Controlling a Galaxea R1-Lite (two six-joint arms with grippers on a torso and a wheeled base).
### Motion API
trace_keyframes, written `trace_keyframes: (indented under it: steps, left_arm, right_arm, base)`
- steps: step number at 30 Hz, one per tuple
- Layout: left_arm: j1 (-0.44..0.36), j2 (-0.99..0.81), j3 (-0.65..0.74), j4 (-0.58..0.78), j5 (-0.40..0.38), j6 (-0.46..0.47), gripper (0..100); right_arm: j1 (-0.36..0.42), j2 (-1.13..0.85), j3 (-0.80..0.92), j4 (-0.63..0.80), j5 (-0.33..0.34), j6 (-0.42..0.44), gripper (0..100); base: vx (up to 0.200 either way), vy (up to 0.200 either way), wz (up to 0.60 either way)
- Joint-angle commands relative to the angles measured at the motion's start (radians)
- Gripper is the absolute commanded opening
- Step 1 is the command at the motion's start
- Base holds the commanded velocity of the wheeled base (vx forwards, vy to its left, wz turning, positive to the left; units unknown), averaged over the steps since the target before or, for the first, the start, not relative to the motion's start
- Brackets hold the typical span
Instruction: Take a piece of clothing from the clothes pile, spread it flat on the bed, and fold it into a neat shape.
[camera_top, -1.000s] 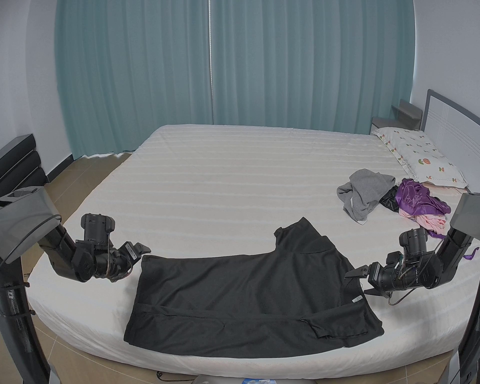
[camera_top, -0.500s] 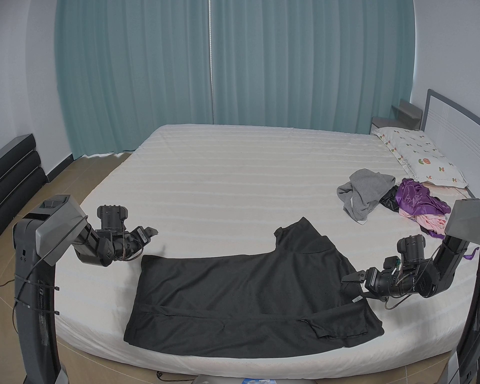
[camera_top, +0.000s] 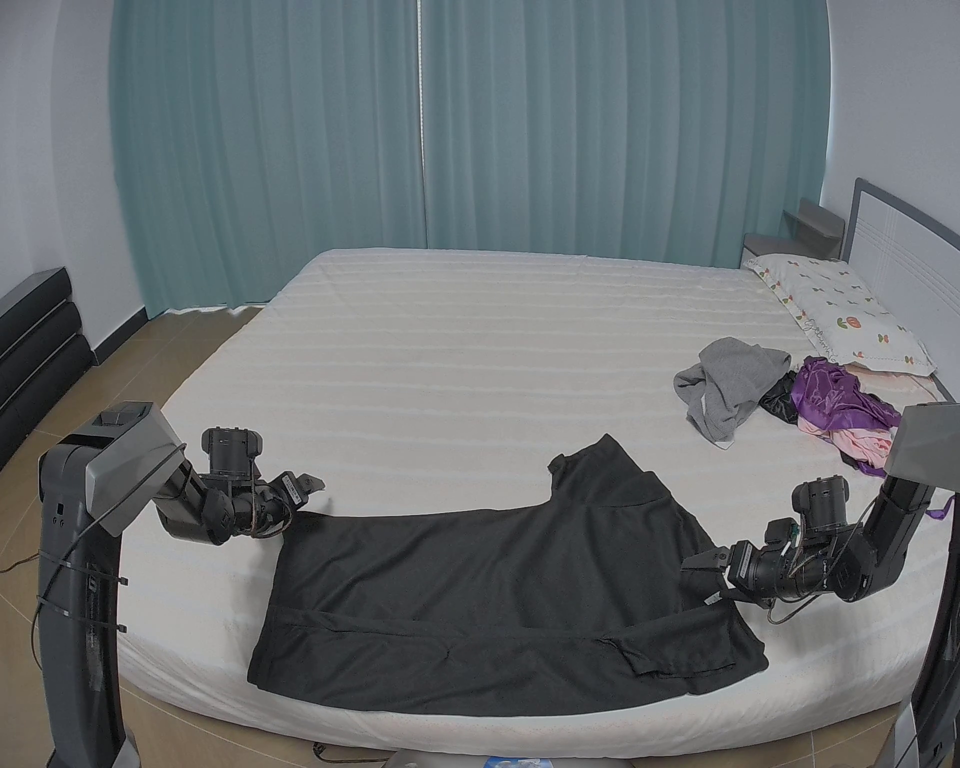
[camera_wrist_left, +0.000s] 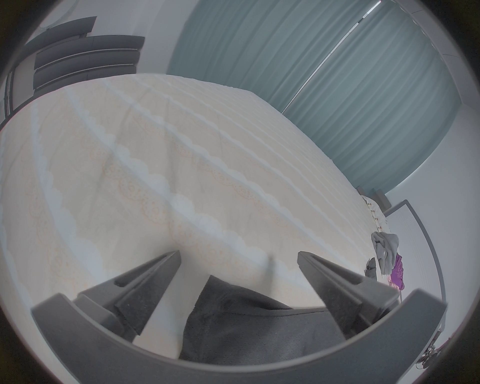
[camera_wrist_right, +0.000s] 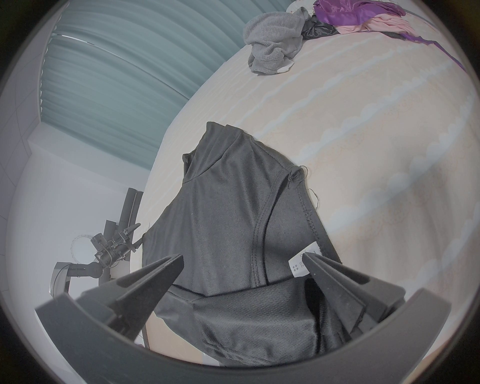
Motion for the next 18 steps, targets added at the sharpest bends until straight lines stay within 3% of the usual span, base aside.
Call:
trace_keyframes:
  steps: [1, 11, 14, 18]
  left_arm:
    - [0.000, 0.001, 0.001, 0.001, -0.001, -0.001, 0]
    - [0.000, -0.022, 0.080, -0.056, 0.008, 0.034, 0]
    - [0.003, -0.027, 0.113, -0.154, 0.027, 0.008, 0]
    - [0.005, -0.041, 0.129, -0.183, 0.057, -0.042, 0]
  right_arm:
    - [0.001, 0.002, 0.000, 0.000, 0.001, 0.001, 100]
    - [-0.001, 0.001, 0.000, 0.000, -0.001, 0.000, 100]
    - [0.001, 0.002, 0.002, 0.000, -0.001, -0.002, 100]
    - [0.001, 0.002, 0.003, 0.000, -0.001, -0.003, 100]
  base:
    - [0.000, 0.000, 0.00]
    - [0.000, 0.000, 0.00]
    - [0.000, 0.000, 0.00]
    - [0.000, 0.000, 0.00]
